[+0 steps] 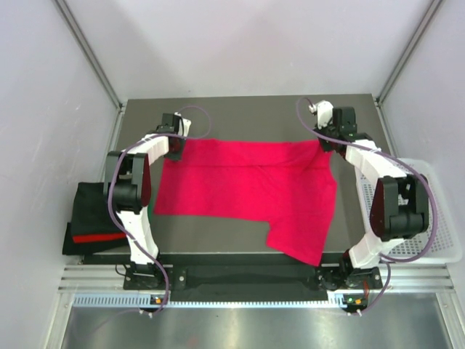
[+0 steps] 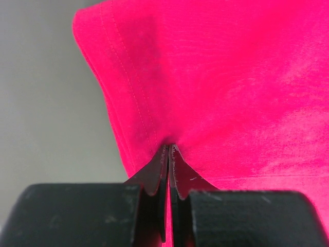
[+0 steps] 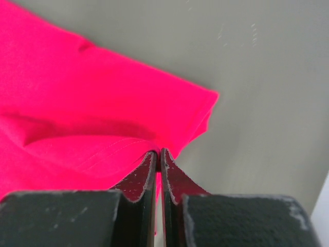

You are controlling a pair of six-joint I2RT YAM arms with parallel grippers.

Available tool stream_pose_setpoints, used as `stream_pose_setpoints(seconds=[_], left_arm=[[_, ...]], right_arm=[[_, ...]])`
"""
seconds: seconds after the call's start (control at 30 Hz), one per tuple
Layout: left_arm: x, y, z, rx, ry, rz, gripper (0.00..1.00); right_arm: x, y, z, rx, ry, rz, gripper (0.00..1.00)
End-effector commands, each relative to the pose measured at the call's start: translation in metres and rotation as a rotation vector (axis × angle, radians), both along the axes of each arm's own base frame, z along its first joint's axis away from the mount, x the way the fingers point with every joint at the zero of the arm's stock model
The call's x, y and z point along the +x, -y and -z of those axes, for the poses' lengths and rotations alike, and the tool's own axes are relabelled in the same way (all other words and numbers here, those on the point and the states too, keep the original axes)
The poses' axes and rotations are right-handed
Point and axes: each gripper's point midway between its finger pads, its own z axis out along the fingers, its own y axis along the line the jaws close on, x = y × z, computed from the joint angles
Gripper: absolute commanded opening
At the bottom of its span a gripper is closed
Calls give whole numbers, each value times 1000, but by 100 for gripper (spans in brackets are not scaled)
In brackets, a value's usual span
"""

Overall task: Fold and stack the t-shirts
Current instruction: Fold the tshirt

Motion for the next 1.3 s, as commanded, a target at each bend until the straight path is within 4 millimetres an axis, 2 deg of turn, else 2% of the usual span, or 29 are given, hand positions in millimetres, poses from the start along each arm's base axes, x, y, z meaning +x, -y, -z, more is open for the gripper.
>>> stream_pose_setpoints(seconds=[0.0, 0.1, 0.13, 0.2, 0.23, 0.27, 0.3, 0.33, 0.37, 0.4, 0.43, 0.53, 0.63, 0.67, 0.73, 0.77, 0.83, 1.03, 1.27], left_arm=[[-4, -15, 1, 57, -5, -38, 3], [-2, -18, -7, 66, 21, -50, 3], [-2, -17, -8, 66, 23, -50, 3], [-3, -18, -11, 66, 31, -53, 3], [-3, -18, -12, 66, 33, -53, 3], [-5, -18, -14, 66, 33, -53, 3], [-6, -17, -14, 61, 32, -49, 3], [-6, -17, -15, 58, 32, -50, 3], [-6, -16, -18, 54, 39, -48, 3], [-6, -16, -18, 50, 39, -49, 3], [-6, -15, -18, 49, 39, -48, 3], [-5, -14, -19, 42, 42, -48, 3], [-6, -14, -18, 44, 39, -49, 3], [-7, -15, -17, 46, 35, -49, 3], [-9, -15, -16, 48, 34, -51, 3], [-8, -16, -16, 52, 37, -50, 3], [-8, -16, -17, 53, 38, -51, 3], [-8, -16, -17, 54, 40, -53, 3], [-9, -16, -14, 50, 34, -52, 2]], right_arm=[[30, 2, -36, -7, 112, 35, 2], [35, 4, -38, -12, 121, 52, 19], [36, 13, -39, -36, 122, 101, 28], [36, 23, -44, -57, 145, 154, 35], [30, 26, -40, -79, 141, 153, 44], [26, 23, -60, -64, 199, 131, 46], [21, 18, -64, -57, 211, 99, 50], [12, 9, -59, -44, 204, 42, 53], [3, -2, -67, -21, 216, -25, 53], [-6, -14, -62, -5, 195, -104, 52], [-18, -32, -51, 12, 160, -227, 50], [-47, -52, -7, 3, 5, -363, 42], [-50, -61, 20, 5, -40, -397, 36], [-50, -64, 30, 10, -66, -405, 35], [-50, -71, 37, 35, -111, -431, 35], [-51, -75, 51, 38, -161, -445, 35], [-47, -80, 59, 35, -187, -446, 38], [-38, -85, 65, 14, -191, -438, 41], [-39, -86, 75, 5, -209, -433, 41]])
